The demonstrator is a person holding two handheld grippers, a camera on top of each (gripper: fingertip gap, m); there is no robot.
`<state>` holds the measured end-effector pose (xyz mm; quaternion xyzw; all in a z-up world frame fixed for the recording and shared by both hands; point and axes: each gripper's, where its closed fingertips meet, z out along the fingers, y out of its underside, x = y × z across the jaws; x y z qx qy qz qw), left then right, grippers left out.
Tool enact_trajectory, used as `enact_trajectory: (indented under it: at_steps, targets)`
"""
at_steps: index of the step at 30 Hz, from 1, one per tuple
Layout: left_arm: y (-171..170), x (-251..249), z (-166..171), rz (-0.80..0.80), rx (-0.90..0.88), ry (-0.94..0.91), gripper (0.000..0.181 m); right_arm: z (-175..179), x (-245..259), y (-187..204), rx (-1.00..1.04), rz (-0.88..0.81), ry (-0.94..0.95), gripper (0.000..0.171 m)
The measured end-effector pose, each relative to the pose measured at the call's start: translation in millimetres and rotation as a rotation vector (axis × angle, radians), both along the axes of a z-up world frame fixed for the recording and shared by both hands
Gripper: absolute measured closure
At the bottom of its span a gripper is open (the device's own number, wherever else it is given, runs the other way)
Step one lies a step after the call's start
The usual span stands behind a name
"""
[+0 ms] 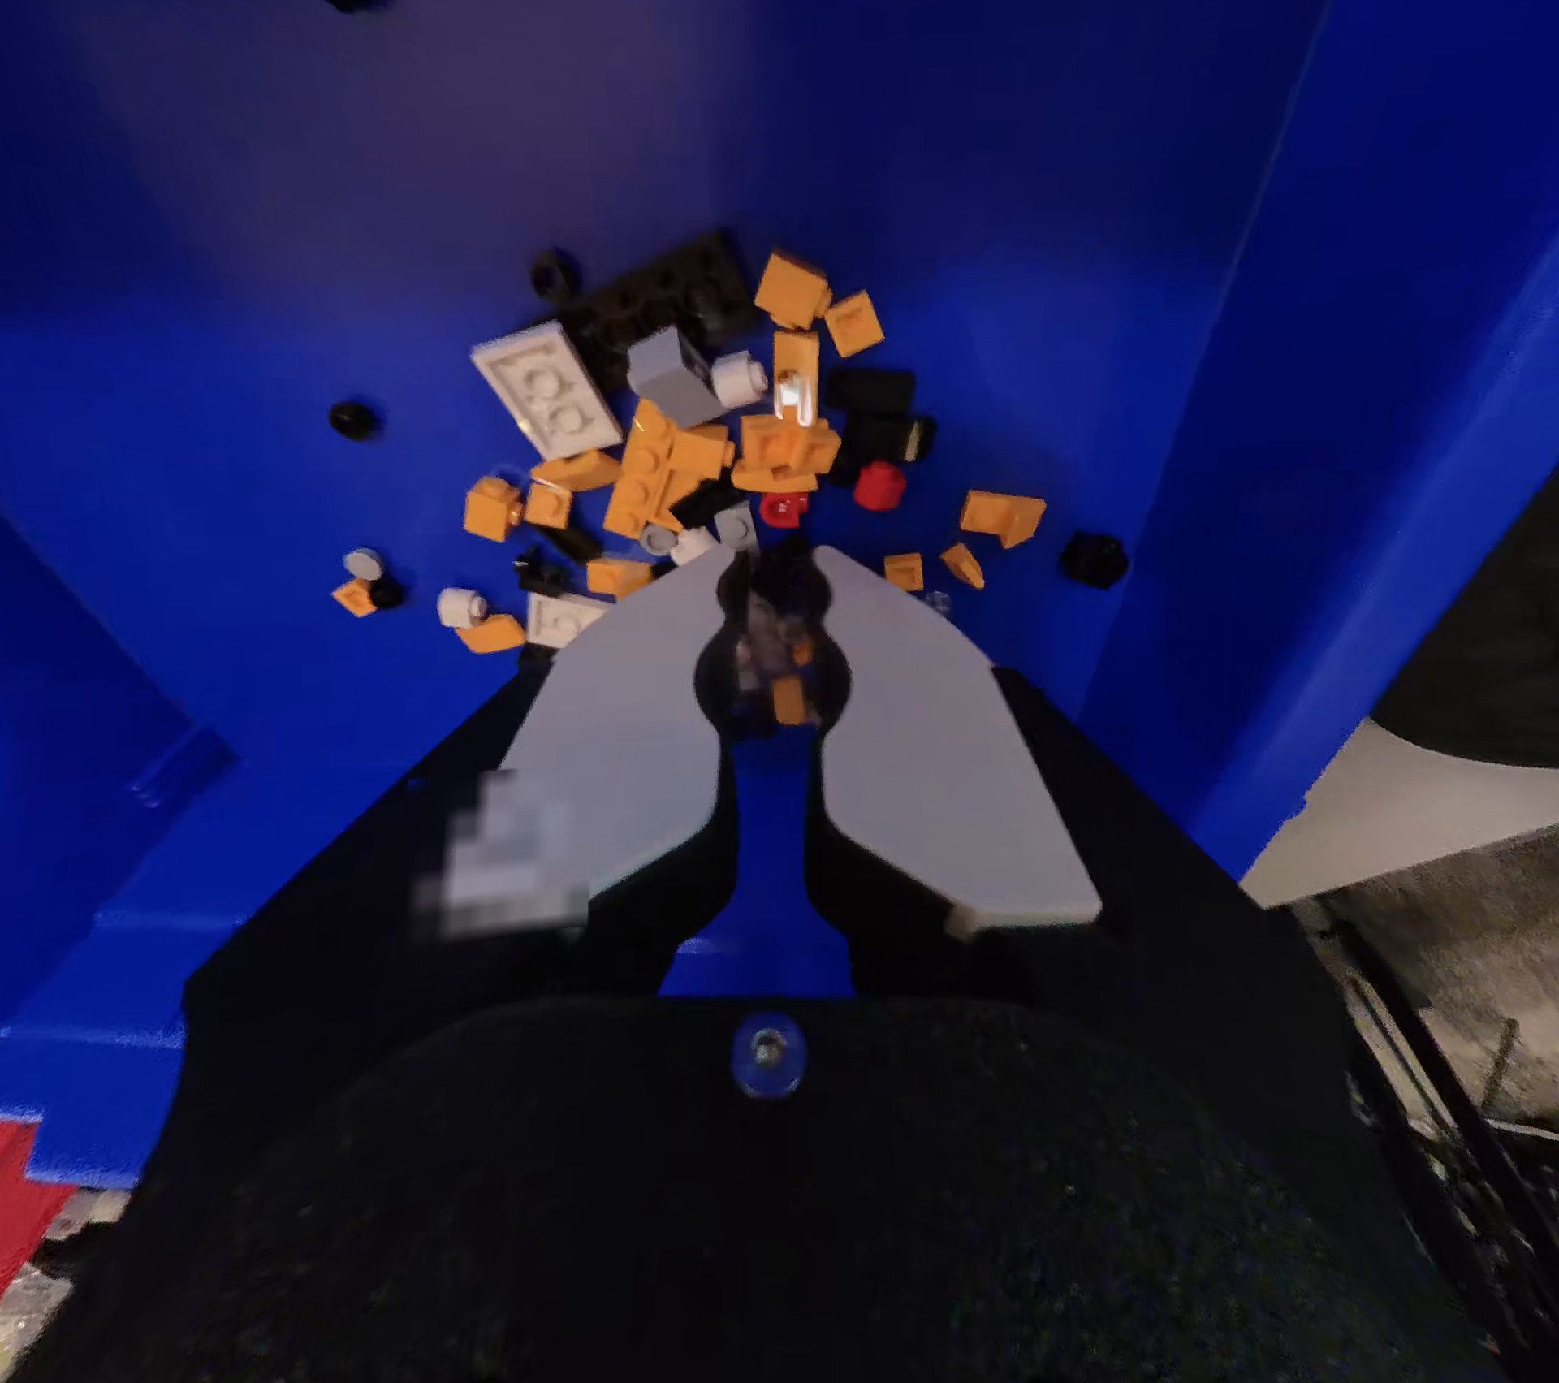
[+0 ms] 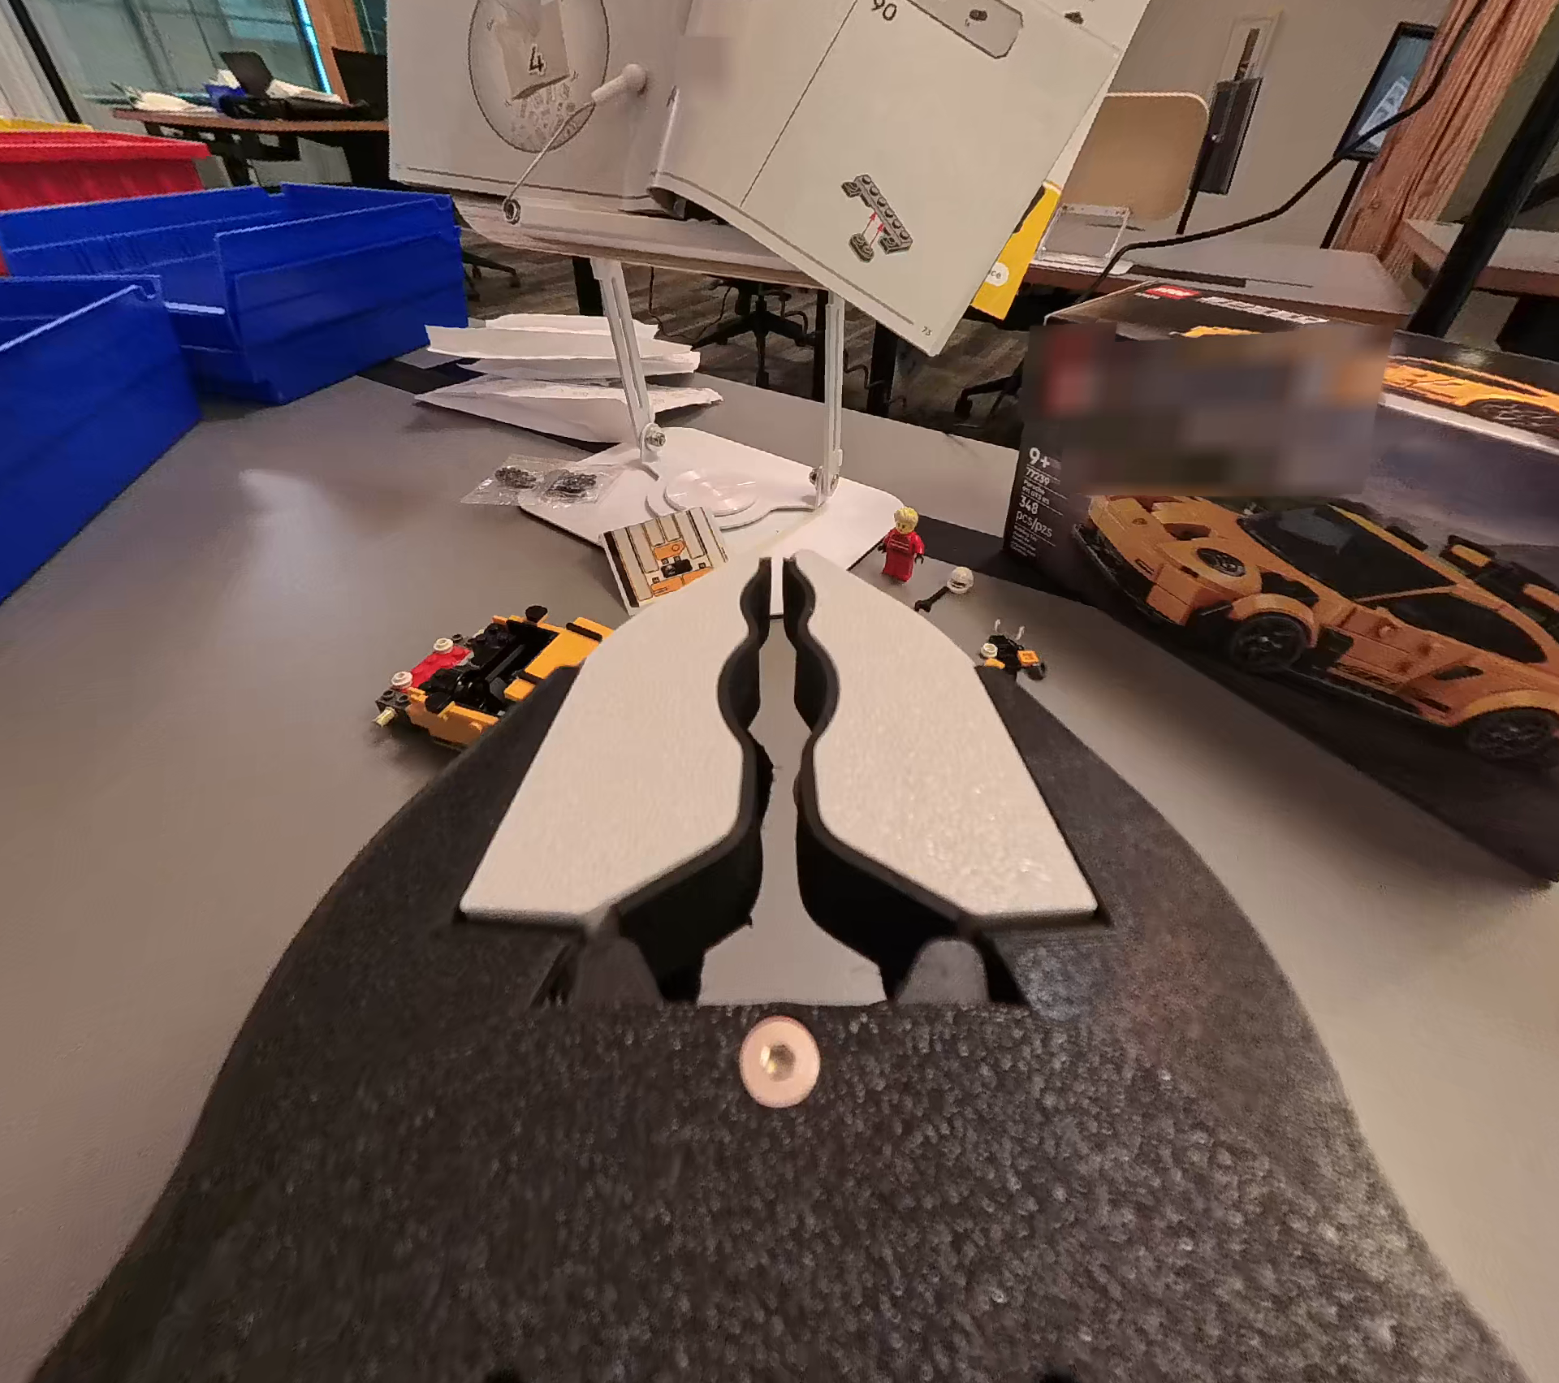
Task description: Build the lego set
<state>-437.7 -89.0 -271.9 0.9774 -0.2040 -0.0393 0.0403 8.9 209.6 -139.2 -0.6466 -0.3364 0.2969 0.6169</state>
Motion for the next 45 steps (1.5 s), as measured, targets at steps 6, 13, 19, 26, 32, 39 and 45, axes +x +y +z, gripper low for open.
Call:
enact_trajectory:
  at_steps: [6,13,19,26,32,39,45]
  targets:
    - [-1.5,-0.5,5.8,-0.019,0.007,0.020,0.175,0.6,0.7,-0.9,0.002,0.003,0.002,0.169]
    - [19.6,24.0,69.7,0.032,0.350,-0.167,0.178,3.4,-0.9,-5.7,0.017,0.018,0.004,0.169]
    - [56.9,128.2,136.0,-0.093,0.775,-0.533,0.178,5.8,-5.7,-14.2,0.027,0.050,0.009,0.169]
    - [132.3,276.0,112.2,-0.380,1.079,-0.607,0.179,-11.1,-35.3,-57.7,-0.012,0.323,-0.050,0.168]
    - [159.0,369.7,111.2,-0.534,1.186,-0.834,0.179,-41.8,-63.4,-124.3,0.051,0.627,-0.217,0.156]
    - [147.2,381.7,109.1,-0.555,1.208,-0.942,0.178,-41.4,-69.8,-148.9,0.010,0.744,-0.180,0.157]
    - [147.3,377.8,103.0,-0.549,1.198,-0.962,0.179,-40.7,-71.9,-151.7,0.034,0.745,-0.172,0.167]
